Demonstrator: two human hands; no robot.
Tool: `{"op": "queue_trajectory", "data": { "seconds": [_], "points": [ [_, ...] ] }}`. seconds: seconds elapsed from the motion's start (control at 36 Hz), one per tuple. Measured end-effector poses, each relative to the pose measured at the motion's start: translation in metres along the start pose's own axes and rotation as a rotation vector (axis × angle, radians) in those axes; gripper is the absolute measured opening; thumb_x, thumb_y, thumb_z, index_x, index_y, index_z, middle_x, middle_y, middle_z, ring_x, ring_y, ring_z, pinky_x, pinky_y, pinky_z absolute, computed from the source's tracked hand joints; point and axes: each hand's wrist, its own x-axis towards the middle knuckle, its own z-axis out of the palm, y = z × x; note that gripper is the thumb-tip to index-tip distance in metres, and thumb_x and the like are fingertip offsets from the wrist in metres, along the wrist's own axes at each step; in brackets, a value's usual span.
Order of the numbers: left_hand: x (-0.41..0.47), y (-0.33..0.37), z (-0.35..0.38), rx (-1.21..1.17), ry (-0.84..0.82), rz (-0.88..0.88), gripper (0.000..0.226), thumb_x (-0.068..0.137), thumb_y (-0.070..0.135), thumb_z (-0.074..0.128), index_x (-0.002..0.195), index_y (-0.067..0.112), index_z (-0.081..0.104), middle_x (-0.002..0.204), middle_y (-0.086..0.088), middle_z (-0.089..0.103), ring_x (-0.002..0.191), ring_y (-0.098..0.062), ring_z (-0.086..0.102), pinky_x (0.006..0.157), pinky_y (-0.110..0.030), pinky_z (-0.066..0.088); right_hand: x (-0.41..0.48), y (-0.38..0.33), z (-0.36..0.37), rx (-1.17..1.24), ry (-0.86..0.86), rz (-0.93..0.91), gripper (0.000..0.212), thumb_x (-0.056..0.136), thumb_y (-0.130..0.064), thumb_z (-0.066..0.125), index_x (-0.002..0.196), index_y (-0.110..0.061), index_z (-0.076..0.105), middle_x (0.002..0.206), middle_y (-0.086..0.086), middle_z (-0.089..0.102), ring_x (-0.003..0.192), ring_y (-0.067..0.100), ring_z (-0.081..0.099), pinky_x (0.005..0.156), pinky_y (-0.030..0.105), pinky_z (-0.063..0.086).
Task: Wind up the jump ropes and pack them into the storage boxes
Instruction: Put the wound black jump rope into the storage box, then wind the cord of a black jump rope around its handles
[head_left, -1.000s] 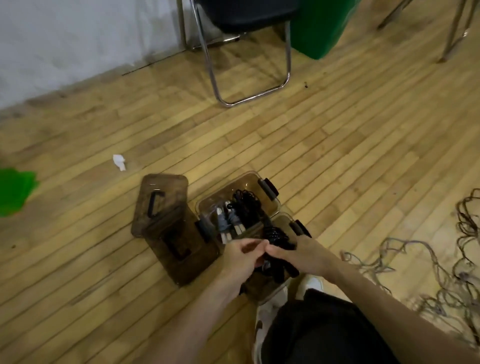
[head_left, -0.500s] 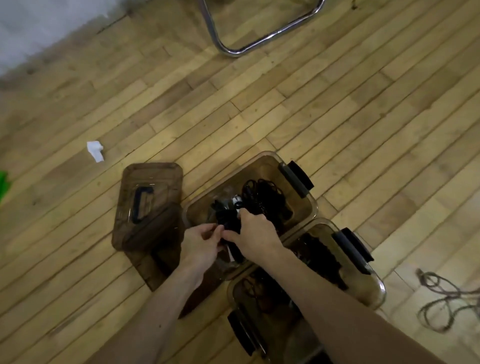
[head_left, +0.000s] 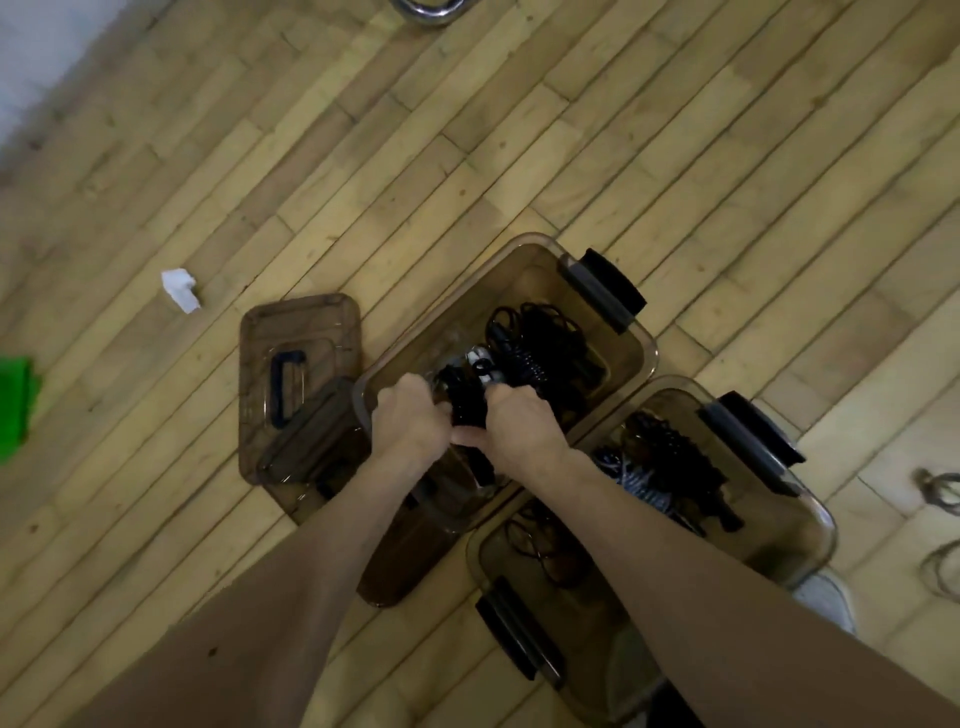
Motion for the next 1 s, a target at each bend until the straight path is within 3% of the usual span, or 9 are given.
{"op": "queue_trajectory", "data": {
  "seconds": [0.14,0.22,0.33,0.44,0.53,0.72,0.83,0.92,1.0],
  "points": [
    [-0.023,0.014,-0.025,0.138,-0.085,0.106,0.020,0.096,0.024,0.063,0.087,0.006,0.061,0.096,-0.017,0.066,0.090,-0.035,0.065,0.069,-0.037,0.050,-0.042,0.009,-0.044,0.084,0.090,-0.058,0.047,0.098,-0.040,0.064,0.132,-0.010,0.056,0.125,0.012,0.062,0.111,0.029,0.062,0.090,0.038,0.054],
    [-0.055,0.042,-0.045,0.120,-0.087,0.245,0.027,0.100,0.027,0.059,0.093,0.003,0.068,0.100,-0.016,0.069,0.090,-0.031,0.066,0.071,-0.032,0.050,-0.090,0.026,-0.096,0.018,0.144,-0.017,0.035,0.100,-0.038,0.061,0.124,-0.013,0.062,0.117,0.009,0.065,0.103,0.025,0.063,0.087,0.037,0.055],
    [-0.131,0.102,-0.074,-0.067,-0.079,0.514,0.023,0.102,0.027,0.057,0.114,0.012,0.069,0.116,-0.004,0.067,0.109,-0.021,0.060,0.084,-0.025,0.043,-0.182,0.058,-0.164,0.031,0.253,0.066,0.031,0.098,-0.038,0.062,0.112,-0.011,0.069,0.108,0.005,0.069,0.097,0.023,0.064,0.084,0.036,0.055],
    [-0.224,0.161,-0.088,-0.212,-0.085,0.792,0.014,0.102,0.028,0.056,0.107,0.020,0.066,0.099,0.008,0.062,0.086,-0.007,0.056,0.062,-0.006,0.037,-0.284,0.089,-0.204,0.256,0.329,0.156,0.028,0.097,-0.033,0.066,0.109,-0.008,0.070,0.098,0.010,0.074,0.081,0.022,0.071,0.073,0.037,0.060],
    [-0.303,0.196,-0.075,-0.281,-0.157,0.981,0.008,0.099,0.031,0.060,0.098,0.026,0.066,0.093,0.014,0.065,0.086,-0.006,0.063,0.074,-0.019,0.050,-0.377,0.119,-0.215,0.481,0.381,0.175,0.027,0.097,-0.030,0.067,0.108,-0.006,0.068,0.101,0.015,0.075,0.076,0.021,0.072,0.069,0.035,0.060],
    [-0.440,0.231,0.012,0.035,-0.266,1.278,0.011,0.095,0.034,0.064,0.099,0.025,0.068,0.091,0.011,0.064,0.092,-0.013,0.059,0.078,-0.028,0.047,-0.508,0.227,-0.173,0.997,0.481,0.209,0.025,0.101,-0.023,0.061,0.121,-0.007,0.059,0.110,0.024,0.072,0.082,0.029,0.071,0.074,0.041,0.059],
    [-0.464,0.238,0.107,0.229,-0.369,1.232,0.010,0.093,0.032,0.066,0.090,0.023,0.066,0.090,0.003,0.070,0.088,-0.018,0.065,0.076,-0.033,0.054,-0.527,0.319,-0.114,1.263,0.575,0.265,0.033,0.100,-0.023,0.062,0.129,-0.011,0.053,0.099,0.020,0.072,0.081,0.029,0.071,0.074,0.039,0.059],
    [-0.471,0.230,0.177,0.300,-0.452,1.142,0.010,0.094,0.030,0.067,0.093,0.021,0.068,0.090,0.004,0.069,0.085,-0.014,0.064,0.077,-0.032,0.056,-0.530,0.377,-0.061,1.348,0.594,0.379,0.025,0.102,-0.022,0.058,0.122,-0.009,0.061,0.097,0.016,0.071,0.081,0.025,0.070,0.072,0.034,0.058],
    [-0.473,0.222,0.241,0.381,-0.547,1.096,0.010,0.095,0.029,0.065,0.092,0.020,0.068,0.089,0.004,0.068,0.083,-0.013,0.062,0.066,-0.028,0.051,-0.522,0.423,-0.009,1.389,0.622,0.525,0.019,0.101,-0.019,0.060,0.116,-0.007,0.065,0.092,0.014,0.072,0.074,0.021,0.070,0.069,0.033,0.059]
  ]
}}
